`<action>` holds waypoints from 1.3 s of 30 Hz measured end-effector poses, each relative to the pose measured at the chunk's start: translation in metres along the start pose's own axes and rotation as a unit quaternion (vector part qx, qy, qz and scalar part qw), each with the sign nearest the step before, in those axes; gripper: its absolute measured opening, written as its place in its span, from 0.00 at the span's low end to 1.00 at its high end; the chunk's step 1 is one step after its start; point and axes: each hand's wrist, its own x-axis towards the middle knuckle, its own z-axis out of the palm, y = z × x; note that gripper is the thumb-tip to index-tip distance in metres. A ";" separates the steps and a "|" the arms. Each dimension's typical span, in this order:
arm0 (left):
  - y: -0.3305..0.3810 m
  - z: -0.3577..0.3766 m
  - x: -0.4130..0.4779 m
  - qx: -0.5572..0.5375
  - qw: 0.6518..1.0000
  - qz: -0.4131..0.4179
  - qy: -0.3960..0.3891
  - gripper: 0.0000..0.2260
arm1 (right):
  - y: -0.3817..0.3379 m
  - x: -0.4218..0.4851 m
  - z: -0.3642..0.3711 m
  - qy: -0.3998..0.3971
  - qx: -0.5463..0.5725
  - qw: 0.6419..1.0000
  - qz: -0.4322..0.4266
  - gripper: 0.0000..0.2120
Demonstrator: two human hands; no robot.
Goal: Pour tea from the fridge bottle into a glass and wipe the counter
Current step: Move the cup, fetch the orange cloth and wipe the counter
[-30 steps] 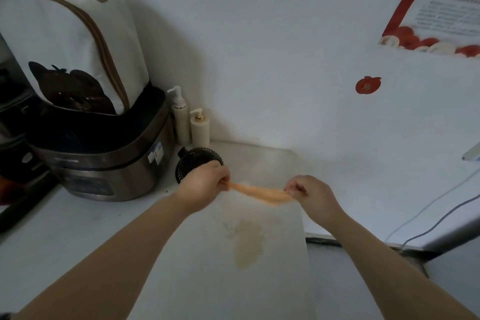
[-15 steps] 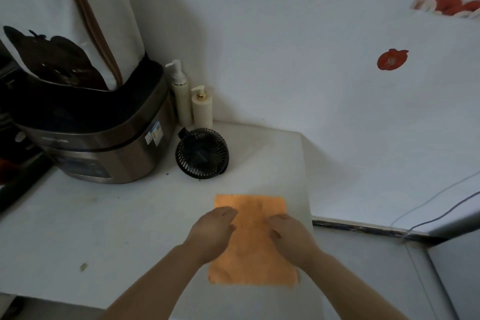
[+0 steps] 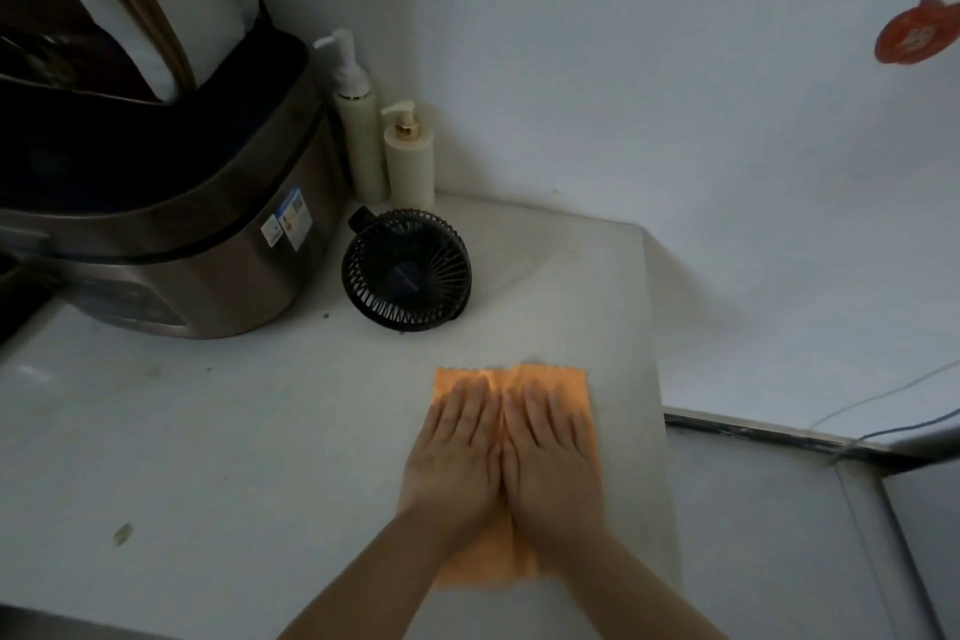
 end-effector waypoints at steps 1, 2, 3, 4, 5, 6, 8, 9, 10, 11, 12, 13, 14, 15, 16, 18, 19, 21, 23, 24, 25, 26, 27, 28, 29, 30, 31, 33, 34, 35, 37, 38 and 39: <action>-0.004 -0.001 -0.003 0.004 1.000 -0.007 0.020 0.24 | -0.004 -0.001 0.002 0.000 0.003 1.000 -0.008 0.23; -0.008 0.001 -0.005 0.007 0.999 -0.011 0.042 0.25 | -0.007 -0.003 0.003 0.001 0.009 1.000 -0.017 0.23; -0.012 0.004 -0.009 0.007 0.998 -0.014 0.066 0.25 | -0.010 -0.007 0.003 0.001 0.013 1.000 -0.025 0.22; -0.015 0.009 -0.013 0.009 0.995 -0.013 0.094 0.25 | -0.012 -0.011 0.002 -0.006 0.013 0.999 -0.031 0.22; -0.016 0.012 -0.017 0.016 0.994 -0.009 0.109 0.25 | -0.013 -0.017 0.001 -0.016 0.015 0.999 -0.034 0.24; -0.014 0.014 -0.022 0.013 0.994 -0.003 0.113 0.25 | -0.012 -0.022 0.000 -0.022 0.014 0.999 -0.037 0.25; -0.005 0.017 -0.023 0.000 0.994 0.015 0.107 0.25 | -0.004 -0.030 -0.001 -0.020 0.009 0.999 -0.037 0.25; 0.000 0.017 -0.020 0.003 0.995 0.024 0.101 0.26 | 0.002 -0.033 0.000 -0.019 0.012 0.999 -0.032 0.25; 0.006 0.017 -0.016 0.011 0.995 0.029 0.098 0.26 | 0.009 -0.034 0.000 -0.015 0.014 0.999 -0.026 0.26; 0.011 0.016 -0.009 0.019 0.995 0.032 0.093 0.26 | 0.015 -0.033 -0.001 -0.009 0.013 1.000 -0.020 0.26; 0.016 0.014 0.000 0.022 0.996 0.031 0.079 0.26 | 0.021 -0.031 -0.002 -0.003 0.010 1.000 -0.013 0.26; 0.020 0.011 0.009 0.023 0.998 0.031 0.054 0.26 | 0.027 -0.026 -0.003 0.002 0.006 1.000 -0.008 0.27; 0.023 0.007 0.018 0.019 0.999 0.031 0.025 0.27 | 0.031 -0.020 -0.003 0.007 0.004 1.000 -0.002 0.27; 0.024 0.003 0.025 0.022 0.999 0.032 0.006 0.28 | 0.034 -0.013 -0.005 0.008 0.004 1.000 0.009 0.27; 0.022 0.002 0.030 0.028 0.999 0.031 -0.004 0.29 | 0.034 -0.005 -0.005 0.007 0.003 1.000 0.022 0.28; 0.014 0.001 0.040 0.038 0.999 0.022 0.003 0.30 | 0.030 0.010 -0.004 0.002 0.001 0.999 0.039 0.28; 0.011 -0.003 0.041 0.030 1.000 0.009 0.001 0.31 | 0.026 0.016 -0.002 -0.002 0.000 0.999 0.044 0.28; 0.003 -0.012 0.036 0.036 0.998 -0.009 0.040 0.31 | 0.015 0.023 0.000 -0.006 -0.001 0.999 0.038 0.28; -0.012 -0.006 0.025 0.078 0.994 -0.001 0.079 0.30 | 0.002 0.020 0.001 -0.008 0.000 1.000 0.018 0.27; -0.018 -0.005 0.018 0.081 0.992 -0.001 0.093 0.29 | -0.005 0.016 0.001 -0.007 0.003 1.000 0.006 0.27; -0.024 -0.004 0.011 0.076 0.992 -0.009 0.098 0.27 | -0.011 0.010 0.001 -0.003 0.008 1.000 -0.009 0.27; -0.028 -0.002 0.004 0.059 0.992 -0.016 0.108 0.26 | -0.016 0.004 0.001 0.001 0.014 1.000 -0.024 0.26; -0.031 0.001 -0.004 0.052 0.991 -0.018 0.120 0.25 | -0.019 -0.003 0.002 0.004 0.017 0.999 -0.037 0.26; -0.031 0.006 -0.011 0.051 0.990 -0.011 0.127 0.25 | -0.019 -0.011 0.002 0.004 0.018 0.999 -0.046 0.25; -0.029 0.011 -0.017 0.052 0.989 0.005 0.139 0.25 | -0.018 -0.018 0.002 0.005 0.018 0.999 -0.050 0.25; -0.024 0.011 -0.019 0.042 0.988 0.023 0.147 0.25 | -0.015 -0.025 0.001 0.007 0.019 0.999 -0.050 0.24; -0.017 0.013 -0.020 0.036 0.989 0.037 0.140 0.25 | -0.010 -0.030 -0.001 0.009 0.019 0.999 -0.047 0.24; -0.002 0.014 -0.013 0.042 0.991 0.051 0.113 0.25 | 0.003 -0.037 -0.004 0.012 0.014 0.999 -0.037 0.24; 0.005 0.015 -0.008 0.047 0.992 0.054 0.100 0.25 | 0.010 -0.039 -0.006 0.014 0.012 0.999 -0.033 0.24; 0.011 0.014 -0.003 0.048 0.993 0.053 0.090 0.25 | 0.017 -0.039 -0.007 0.015 0.010 0.999 -0.027 0.24; 0.018 0.011 0.010 0.050 0.996 0.044 0.059 0.27 | 0.027 -0.033 -0.009 0.013 0.004 1.000 -0.007 0.25; 0.018 0.008 0.015 0.053 0.997 0.043 0.046 0.28 | 0.029 -0.027 -0.009 0.010 0.003 1.000 0.009 0.25; 0.017 0.005 0.019 0.058 0.997 0.043 0.037 0.29 | 0.029 -0.021 -0.008 0.007 0.005 1.000 0.027 0.26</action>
